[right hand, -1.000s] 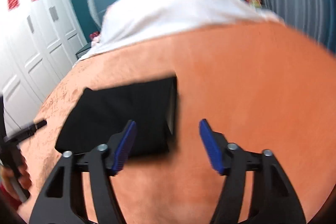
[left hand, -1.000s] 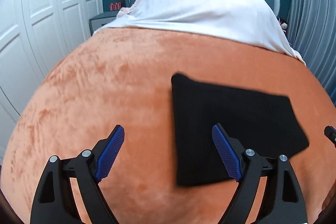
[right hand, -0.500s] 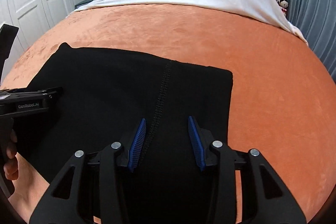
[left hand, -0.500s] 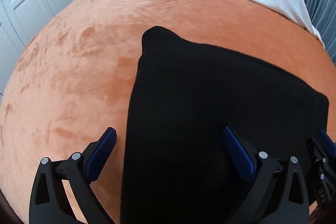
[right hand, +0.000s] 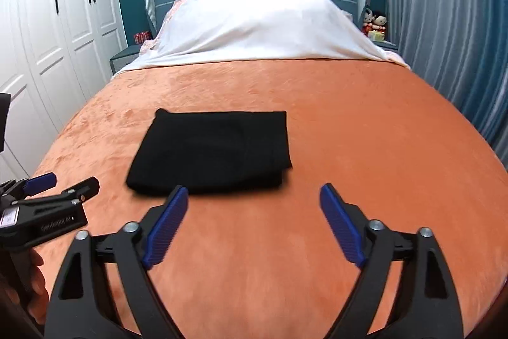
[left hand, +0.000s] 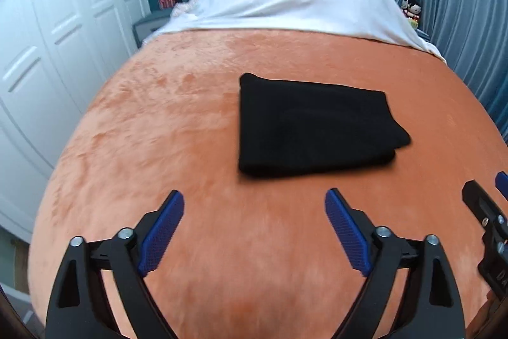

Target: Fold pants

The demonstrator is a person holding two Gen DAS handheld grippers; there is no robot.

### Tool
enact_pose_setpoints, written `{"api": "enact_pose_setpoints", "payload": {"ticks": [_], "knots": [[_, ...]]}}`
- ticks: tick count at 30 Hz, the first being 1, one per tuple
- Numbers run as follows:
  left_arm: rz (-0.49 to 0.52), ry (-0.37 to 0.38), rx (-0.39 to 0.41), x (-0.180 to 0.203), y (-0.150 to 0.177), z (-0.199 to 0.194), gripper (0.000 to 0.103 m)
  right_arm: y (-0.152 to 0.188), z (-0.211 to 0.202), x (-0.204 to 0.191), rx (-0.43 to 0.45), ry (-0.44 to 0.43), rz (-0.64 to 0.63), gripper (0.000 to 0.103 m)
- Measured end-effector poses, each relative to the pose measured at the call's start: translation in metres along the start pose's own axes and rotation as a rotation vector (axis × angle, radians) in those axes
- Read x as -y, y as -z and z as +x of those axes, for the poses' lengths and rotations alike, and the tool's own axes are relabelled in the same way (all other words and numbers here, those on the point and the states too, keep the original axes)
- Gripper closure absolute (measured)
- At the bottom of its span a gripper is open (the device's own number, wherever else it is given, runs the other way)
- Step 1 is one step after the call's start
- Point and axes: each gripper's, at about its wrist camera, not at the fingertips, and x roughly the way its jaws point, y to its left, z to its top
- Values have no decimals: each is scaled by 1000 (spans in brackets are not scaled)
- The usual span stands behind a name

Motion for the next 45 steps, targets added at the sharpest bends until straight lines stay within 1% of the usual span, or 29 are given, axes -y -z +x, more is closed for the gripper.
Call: {"api": "enact_pose_setpoints", "payload": {"ticks": [1,3,6,7,9,13,14,18,25,31,38,42,45], "knots": [[2,-11,26,1,11,-19,10,10,-20,-3,5,-1,-2,13],[22,-10,43,3,27,-45,9,27,-51,-9,12,-1,0,12],[51,11,63,9,53,-80,9,48,-81,-14,18,10,9,12],[60,4,65,9,60,-87,9,56,-93,-15,19,7,19,12],[60,-22,68,9,69,-94,8,65,-103,-17,18,12,38,12],[22,20,32,6,87,-106,8,74,-118,-8,10,-6,96,12],[26,12,36,8,90,-110,8,76,-121,-7,11,-4,99,12],[79,-89,69,18,99,-122,8,78,-125,-3,1,-9,116,12],[86,-110,66,16,105,-125,8,80,-128,-1,-5,-20,118,12],[92,-103,44,17,109,-121,8,81,-134,-5,3,-18,96,12],[32,-46,0,7,109,-114,8,80,-137,-8,15,-14,85,12],[27,-68,-10,4,110,-109,8,81,-138,-10,17,-9,85,12],[20,-59,-15,2,110,-107,8,80,-137,-9,17,-7,74,12]]}}
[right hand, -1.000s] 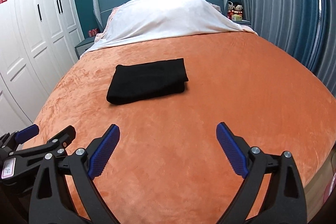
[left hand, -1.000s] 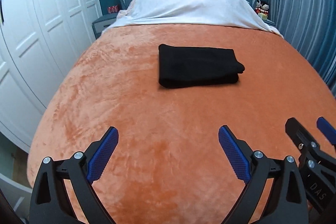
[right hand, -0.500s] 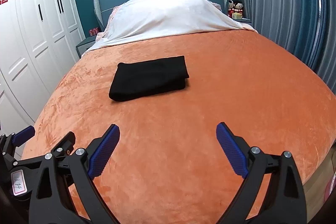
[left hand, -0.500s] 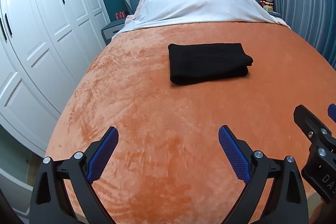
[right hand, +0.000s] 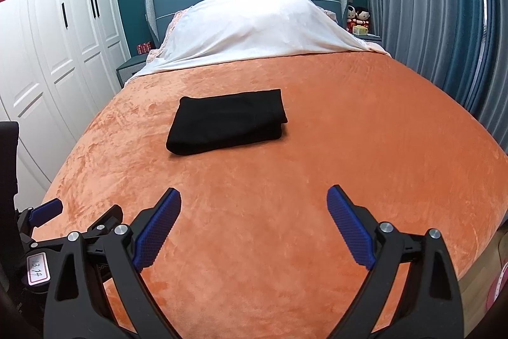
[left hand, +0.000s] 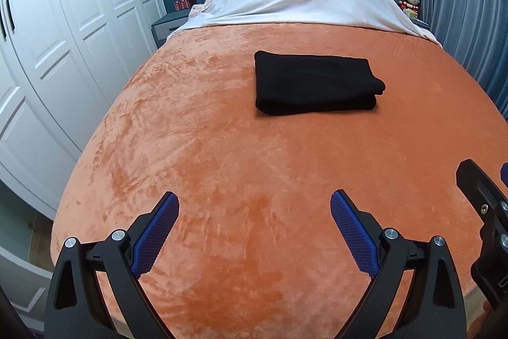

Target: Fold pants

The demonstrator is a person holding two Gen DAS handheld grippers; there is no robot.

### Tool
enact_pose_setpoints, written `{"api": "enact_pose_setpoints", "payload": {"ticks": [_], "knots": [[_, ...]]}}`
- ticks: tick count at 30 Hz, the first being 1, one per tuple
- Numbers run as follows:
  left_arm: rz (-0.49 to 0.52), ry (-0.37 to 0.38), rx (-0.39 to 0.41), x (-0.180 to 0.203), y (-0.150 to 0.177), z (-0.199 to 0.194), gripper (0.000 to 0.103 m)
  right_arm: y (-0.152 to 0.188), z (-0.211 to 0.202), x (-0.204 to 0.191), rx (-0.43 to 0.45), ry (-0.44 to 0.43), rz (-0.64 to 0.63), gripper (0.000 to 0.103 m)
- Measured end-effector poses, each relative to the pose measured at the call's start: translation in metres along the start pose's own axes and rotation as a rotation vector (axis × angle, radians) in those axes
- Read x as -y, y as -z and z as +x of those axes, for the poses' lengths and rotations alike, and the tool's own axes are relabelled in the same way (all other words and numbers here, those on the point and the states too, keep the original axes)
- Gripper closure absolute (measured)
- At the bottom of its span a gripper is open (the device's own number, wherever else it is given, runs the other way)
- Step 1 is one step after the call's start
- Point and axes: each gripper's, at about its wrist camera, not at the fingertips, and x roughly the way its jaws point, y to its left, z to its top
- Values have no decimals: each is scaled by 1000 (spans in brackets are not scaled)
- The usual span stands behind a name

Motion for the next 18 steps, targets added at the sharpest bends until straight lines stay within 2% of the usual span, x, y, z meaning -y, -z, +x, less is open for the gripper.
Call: {"api": "enact_pose_setpoints", "payload": {"ticks": [18], "knots": [[12,-5,-4,-1,1,6,8,-1,7,0,-17,-5,-17,12]]}}
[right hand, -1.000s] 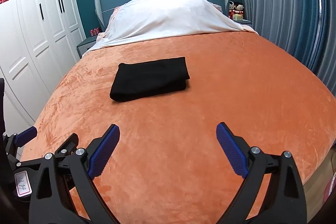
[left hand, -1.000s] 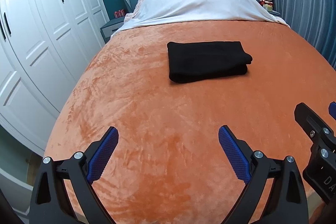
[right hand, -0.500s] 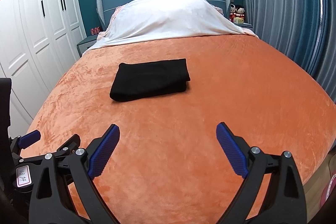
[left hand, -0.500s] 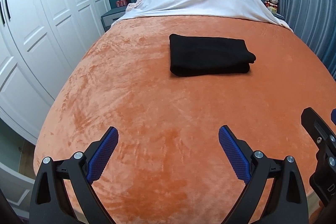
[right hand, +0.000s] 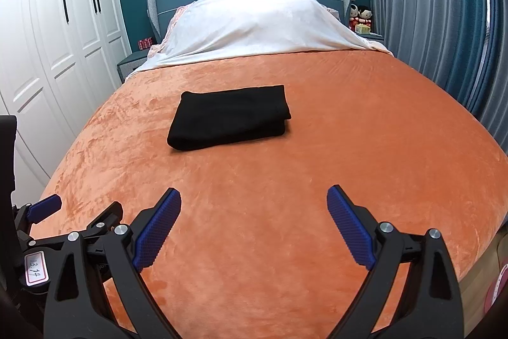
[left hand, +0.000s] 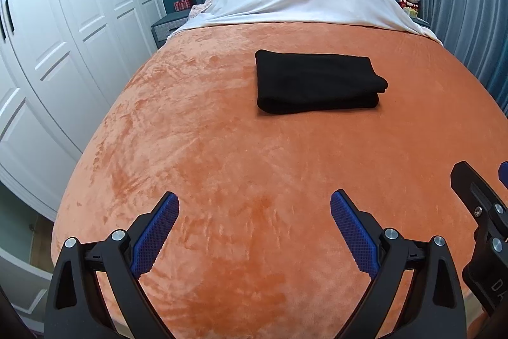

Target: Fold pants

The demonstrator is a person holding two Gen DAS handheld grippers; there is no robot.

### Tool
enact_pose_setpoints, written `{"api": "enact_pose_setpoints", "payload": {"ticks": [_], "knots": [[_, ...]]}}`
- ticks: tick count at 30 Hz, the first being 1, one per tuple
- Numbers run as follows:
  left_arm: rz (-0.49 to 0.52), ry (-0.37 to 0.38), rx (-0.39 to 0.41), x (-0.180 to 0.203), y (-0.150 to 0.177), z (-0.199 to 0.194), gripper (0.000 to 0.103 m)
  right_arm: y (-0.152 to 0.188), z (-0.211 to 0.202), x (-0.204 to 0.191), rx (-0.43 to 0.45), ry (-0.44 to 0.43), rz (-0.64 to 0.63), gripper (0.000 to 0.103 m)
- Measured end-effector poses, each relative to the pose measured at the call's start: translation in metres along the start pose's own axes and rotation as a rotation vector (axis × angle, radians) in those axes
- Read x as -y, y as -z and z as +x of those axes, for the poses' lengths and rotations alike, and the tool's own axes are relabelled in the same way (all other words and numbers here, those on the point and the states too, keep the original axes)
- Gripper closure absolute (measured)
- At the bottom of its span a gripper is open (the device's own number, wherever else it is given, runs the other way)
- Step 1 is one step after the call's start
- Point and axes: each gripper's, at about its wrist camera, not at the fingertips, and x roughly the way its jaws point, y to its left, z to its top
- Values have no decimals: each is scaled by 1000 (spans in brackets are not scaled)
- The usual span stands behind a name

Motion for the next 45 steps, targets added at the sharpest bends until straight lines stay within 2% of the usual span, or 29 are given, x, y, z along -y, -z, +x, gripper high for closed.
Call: {"api": "enact_pose_setpoints", "payload": {"ticks": [11,33,39,43,45], "knots": [[1,7,-25,0,6,13,8,7,15,-2,-26,6,6,12],[-1,28,-31,0,3,15,8,9,15,-2,-23,6,7,12],[-17,7,-14,-4,3,15,8,9,15,-2,-22,9,8,12],[-12,48,-22,-1,5,16,8,8,14,-1,-21,4,10,12],[-21,52,-2,0,6,12,8,8,14,-1,-21,3,11,12]]}}
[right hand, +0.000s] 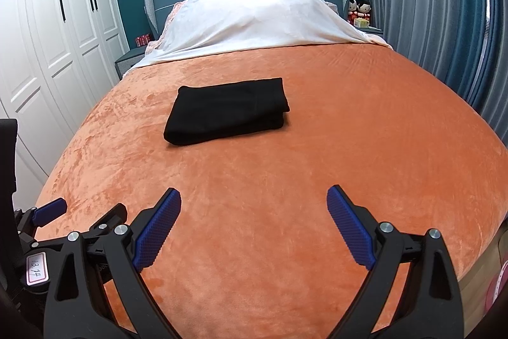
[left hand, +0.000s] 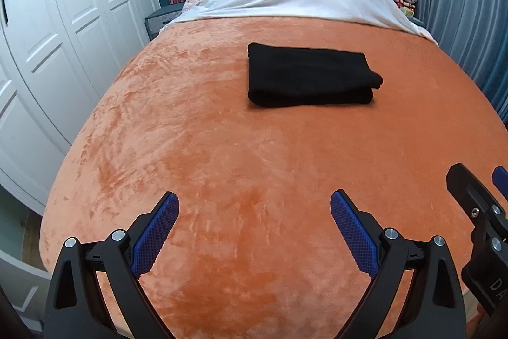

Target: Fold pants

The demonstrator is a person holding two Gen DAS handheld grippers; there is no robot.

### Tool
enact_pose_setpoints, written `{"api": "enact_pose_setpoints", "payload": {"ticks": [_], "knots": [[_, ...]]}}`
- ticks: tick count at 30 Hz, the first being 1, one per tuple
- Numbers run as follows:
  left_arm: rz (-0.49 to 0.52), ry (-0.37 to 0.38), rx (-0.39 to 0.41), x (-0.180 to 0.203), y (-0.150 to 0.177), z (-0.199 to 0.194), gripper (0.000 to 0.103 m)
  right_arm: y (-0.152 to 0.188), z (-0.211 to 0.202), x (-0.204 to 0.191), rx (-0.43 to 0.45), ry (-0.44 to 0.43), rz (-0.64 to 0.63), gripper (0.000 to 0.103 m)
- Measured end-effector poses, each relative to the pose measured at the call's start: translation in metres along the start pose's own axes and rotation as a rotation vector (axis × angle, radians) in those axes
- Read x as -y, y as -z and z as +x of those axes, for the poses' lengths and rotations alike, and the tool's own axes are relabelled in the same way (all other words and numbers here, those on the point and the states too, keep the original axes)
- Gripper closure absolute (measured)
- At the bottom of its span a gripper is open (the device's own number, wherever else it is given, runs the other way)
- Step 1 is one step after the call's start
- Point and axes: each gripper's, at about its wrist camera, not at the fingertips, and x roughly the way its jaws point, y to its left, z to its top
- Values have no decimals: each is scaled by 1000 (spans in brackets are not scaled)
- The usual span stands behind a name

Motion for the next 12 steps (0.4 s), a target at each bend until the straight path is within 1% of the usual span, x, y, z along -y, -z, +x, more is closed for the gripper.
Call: {"api": "enact_pose_setpoints", "payload": {"ticks": [3,5,7,8,12], "knots": [[24,-5,38,4,2,-6,8,-1,0,0,3,2,4,12],[43,-37,46,7,1,-8,8,-1,-1,1,2,2,7,12],[36,-57,2,6,0,-6,8,-1,-2,1,3,6,9,12],[25,-46,-17,4,1,-4,8,-1,-3,2,3,7,10,12],[4,-9,-46,0,3,-4,8,0,-3,5,-1,12,17,12]]}}
